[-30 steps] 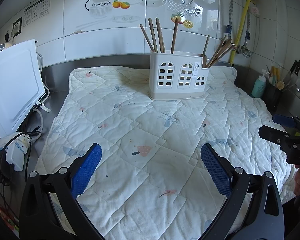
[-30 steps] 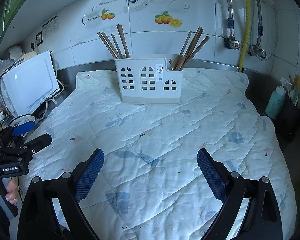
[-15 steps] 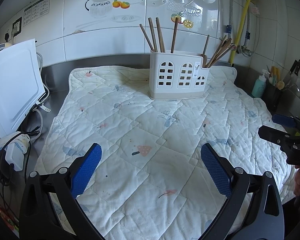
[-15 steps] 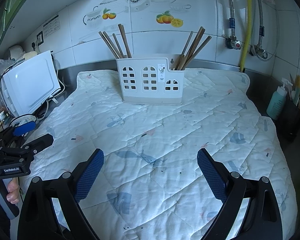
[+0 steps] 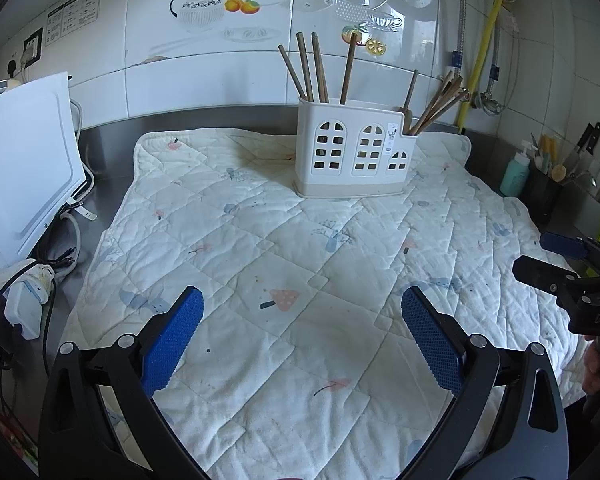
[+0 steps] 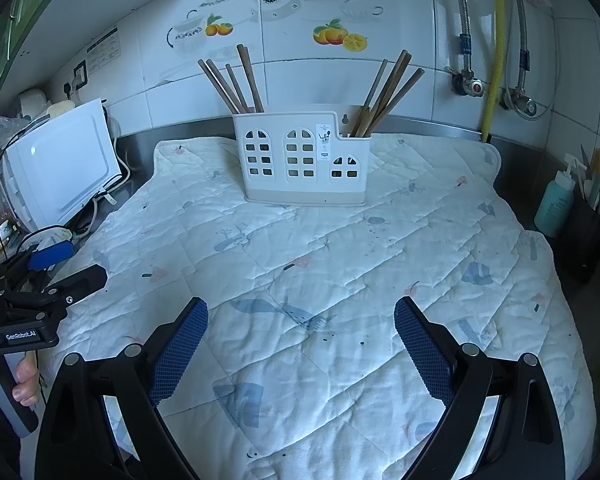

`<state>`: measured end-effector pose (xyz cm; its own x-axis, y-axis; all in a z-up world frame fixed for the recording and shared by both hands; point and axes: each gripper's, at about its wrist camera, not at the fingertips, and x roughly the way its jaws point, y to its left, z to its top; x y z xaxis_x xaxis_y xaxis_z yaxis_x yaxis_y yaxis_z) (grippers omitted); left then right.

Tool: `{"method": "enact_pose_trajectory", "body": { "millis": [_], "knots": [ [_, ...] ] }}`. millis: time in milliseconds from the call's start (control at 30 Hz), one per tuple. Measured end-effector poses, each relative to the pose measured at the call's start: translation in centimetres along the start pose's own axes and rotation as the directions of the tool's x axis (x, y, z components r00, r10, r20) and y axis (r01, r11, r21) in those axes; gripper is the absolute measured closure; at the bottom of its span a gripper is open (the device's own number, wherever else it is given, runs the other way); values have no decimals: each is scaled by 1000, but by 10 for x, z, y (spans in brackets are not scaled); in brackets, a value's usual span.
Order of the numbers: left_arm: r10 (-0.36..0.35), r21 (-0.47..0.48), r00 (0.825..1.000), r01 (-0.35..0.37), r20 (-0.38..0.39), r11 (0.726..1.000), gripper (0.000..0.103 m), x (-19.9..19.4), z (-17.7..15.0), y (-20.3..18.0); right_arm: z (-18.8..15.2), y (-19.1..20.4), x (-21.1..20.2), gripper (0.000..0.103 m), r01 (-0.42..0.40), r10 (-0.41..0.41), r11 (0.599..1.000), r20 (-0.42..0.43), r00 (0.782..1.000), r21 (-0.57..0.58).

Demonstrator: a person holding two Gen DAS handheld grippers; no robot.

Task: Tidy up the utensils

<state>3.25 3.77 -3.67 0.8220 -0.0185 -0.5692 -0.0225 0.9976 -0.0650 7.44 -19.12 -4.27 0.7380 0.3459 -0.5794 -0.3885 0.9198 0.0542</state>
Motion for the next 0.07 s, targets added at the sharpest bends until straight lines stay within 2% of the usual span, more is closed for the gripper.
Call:
{"method": "enact_pose_trajectory", "body": {
  "millis": [67],
  "knots": [
    [-1,-3,1000,1,0,1000,5,0,0,1,0,0,0,12,-2,2,1000,2,1000,0]
  ]
}}
